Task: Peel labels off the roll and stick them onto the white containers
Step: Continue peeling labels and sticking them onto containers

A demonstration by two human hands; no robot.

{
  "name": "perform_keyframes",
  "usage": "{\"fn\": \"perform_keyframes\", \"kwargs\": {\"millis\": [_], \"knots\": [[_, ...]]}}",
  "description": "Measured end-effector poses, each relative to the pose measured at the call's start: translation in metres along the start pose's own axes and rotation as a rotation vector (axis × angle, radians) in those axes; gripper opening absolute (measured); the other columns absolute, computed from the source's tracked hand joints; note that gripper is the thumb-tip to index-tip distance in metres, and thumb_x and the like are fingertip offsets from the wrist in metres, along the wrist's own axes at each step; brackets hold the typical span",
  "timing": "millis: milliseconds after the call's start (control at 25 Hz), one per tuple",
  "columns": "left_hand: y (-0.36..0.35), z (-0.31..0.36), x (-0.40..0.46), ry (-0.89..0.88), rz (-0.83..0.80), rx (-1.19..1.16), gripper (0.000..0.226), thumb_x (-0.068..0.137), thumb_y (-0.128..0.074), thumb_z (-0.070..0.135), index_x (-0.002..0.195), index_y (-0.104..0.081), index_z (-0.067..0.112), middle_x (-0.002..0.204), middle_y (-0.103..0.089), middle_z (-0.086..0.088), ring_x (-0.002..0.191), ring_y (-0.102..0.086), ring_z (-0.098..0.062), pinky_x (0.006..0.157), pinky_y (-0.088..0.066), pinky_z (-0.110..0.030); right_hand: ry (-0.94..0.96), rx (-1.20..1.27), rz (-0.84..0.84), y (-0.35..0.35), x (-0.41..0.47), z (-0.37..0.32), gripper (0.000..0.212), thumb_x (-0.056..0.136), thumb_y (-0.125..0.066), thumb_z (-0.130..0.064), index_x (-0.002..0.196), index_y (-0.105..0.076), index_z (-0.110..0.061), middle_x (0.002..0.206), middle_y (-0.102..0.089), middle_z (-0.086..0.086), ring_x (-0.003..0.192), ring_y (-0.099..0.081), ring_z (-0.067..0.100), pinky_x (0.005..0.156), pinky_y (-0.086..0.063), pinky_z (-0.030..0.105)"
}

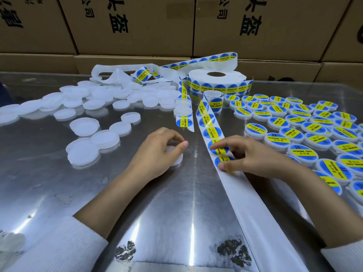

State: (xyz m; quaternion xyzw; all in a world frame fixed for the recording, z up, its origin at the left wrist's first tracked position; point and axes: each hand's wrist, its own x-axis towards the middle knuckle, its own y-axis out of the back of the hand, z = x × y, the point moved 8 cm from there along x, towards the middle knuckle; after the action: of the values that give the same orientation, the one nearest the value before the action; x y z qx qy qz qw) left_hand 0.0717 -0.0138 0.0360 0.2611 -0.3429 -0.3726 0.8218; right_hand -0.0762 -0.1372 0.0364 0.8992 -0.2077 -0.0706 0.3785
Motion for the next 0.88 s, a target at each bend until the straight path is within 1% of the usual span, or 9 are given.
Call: {"fn": "perform_keyframes", "kwargs": {"millis": [80,120,240,320,440,560,680,760,880], "knots": [[-0.005,0.004,-0.001,-0.032,-0.05,0.012,0.013,0.088,-0.06,0.036,0.093,-0.066,0.026,0.099,-0.06,0.01,0.099,-0.056,-0.005,0.091,-0.044,-0.026,-0.03,-0.018,-0.107,-0.006,-0.002,0.007,0.048,0.074,-0.079,-0.025,0.109,-0.056,-0.05,0.093,-0.053,-0.021,0.075,-0.05,-0.006,0.068,-0.038,0.003],[-0.007,0.007,-0.002,-0.047,-0.065,0.015,0.016,0.087,-0.061,0.038,0.097,-0.066,0.026,0.101,-0.06,0.01,0.1,-0.056,-0.004,0.092,-0.043,-0.025,-0.044,-0.003,-0.129,-0.006,-0.002,0.01,0.052,0.073,-0.079,-0.026,0.111,-0.054,-0.051,0.102,-0.055,-0.022,0.087,-0.052,-0.011,0.075,-0.039,0.003],[-0.014,0.015,-0.005,-0.101,-0.113,0.029,0.027,0.087,-0.061,0.04,0.108,-0.064,0.024,0.106,-0.061,0.013,0.104,-0.054,-0.004,0.094,-0.04,-0.021,-0.087,-0.06,-0.124,-0.005,0.0,0.02,0.067,0.069,-0.08,-0.038,0.126,-0.047,-0.048,0.13,-0.049,-0.005,0.123,-0.043,0.004,0.105,-0.038,0.024],[-0.019,0.021,-0.007,-0.136,-0.14,0.049,0.03,0.087,-0.061,0.041,0.111,-0.062,0.023,0.108,-0.061,0.013,0.105,-0.053,-0.003,0.095,-0.039,-0.02,-0.107,-0.091,-0.102,-0.004,0.001,0.023,0.075,0.066,-0.079,-0.046,0.132,-0.043,-0.046,0.134,-0.045,0.001,0.127,-0.041,0.01,0.109,-0.036,0.032],[-0.019,0.024,-0.008,-0.147,-0.139,0.044,0.033,0.087,-0.062,0.04,0.115,-0.061,0.023,0.11,-0.061,0.012,0.106,-0.053,-0.004,0.095,-0.039,-0.021,-0.092,-0.051,-0.061,-0.006,0.004,0.022,0.077,0.064,-0.079,-0.049,0.132,-0.045,-0.044,0.133,-0.047,0.003,0.125,-0.044,0.011,0.107,-0.039,0.035],[-0.019,0.027,-0.009,-0.154,-0.148,0.05,0.037,0.086,-0.063,0.041,0.12,-0.059,0.025,0.116,-0.06,0.012,0.111,-0.052,-0.006,0.099,-0.039,-0.025,-0.061,-0.045,0.005,-0.005,0.005,0.018,0.065,0.066,-0.079,-0.044,0.123,-0.049,-0.047,0.126,-0.053,0.003,0.118,-0.049,0.011,0.102,-0.043,0.035],[-0.018,0.035,-0.01,-0.188,-0.12,0.023,0.041,0.085,-0.065,0.039,0.122,-0.058,0.024,0.12,-0.059,0.011,0.115,-0.052,-0.007,0.101,-0.039,-0.029,-0.017,-0.095,0.115,-0.001,0.004,0.009,0.044,0.071,-0.077,-0.04,0.106,-0.051,-0.05,0.109,-0.06,0.005,0.099,-0.055,0.011,0.085,-0.047,0.029],[-0.013,0.045,-0.012,-0.243,-0.076,-0.015,0.04,0.085,-0.068,0.036,0.121,-0.06,0.021,0.118,-0.061,0.009,0.114,-0.053,-0.006,0.1,-0.04,-0.029,0.02,-0.178,0.193,0.001,0.003,0.003,0.035,0.075,-0.074,-0.038,0.101,-0.053,-0.047,0.098,-0.06,0.003,0.087,-0.052,0.006,0.072,-0.041,0.027],[-0.006,0.057,-0.015,-0.326,0.006,-0.047,0.036,0.083,-0.071,0.029,0.117,-0.064,0.017,0.113,-0.064,0.007,0.109,-0.057,-0.008,0.097,-0.044,-0.031,0.032,-0.289,0.256,0.001,0.002,-0.003,0.031,0.078,-0.071,-0.038,0.105,-0.056,-0.042,0.095,-0.059,-0.002,0.083,-0.049,0.008,0.072,-0.04,0.032]]}}
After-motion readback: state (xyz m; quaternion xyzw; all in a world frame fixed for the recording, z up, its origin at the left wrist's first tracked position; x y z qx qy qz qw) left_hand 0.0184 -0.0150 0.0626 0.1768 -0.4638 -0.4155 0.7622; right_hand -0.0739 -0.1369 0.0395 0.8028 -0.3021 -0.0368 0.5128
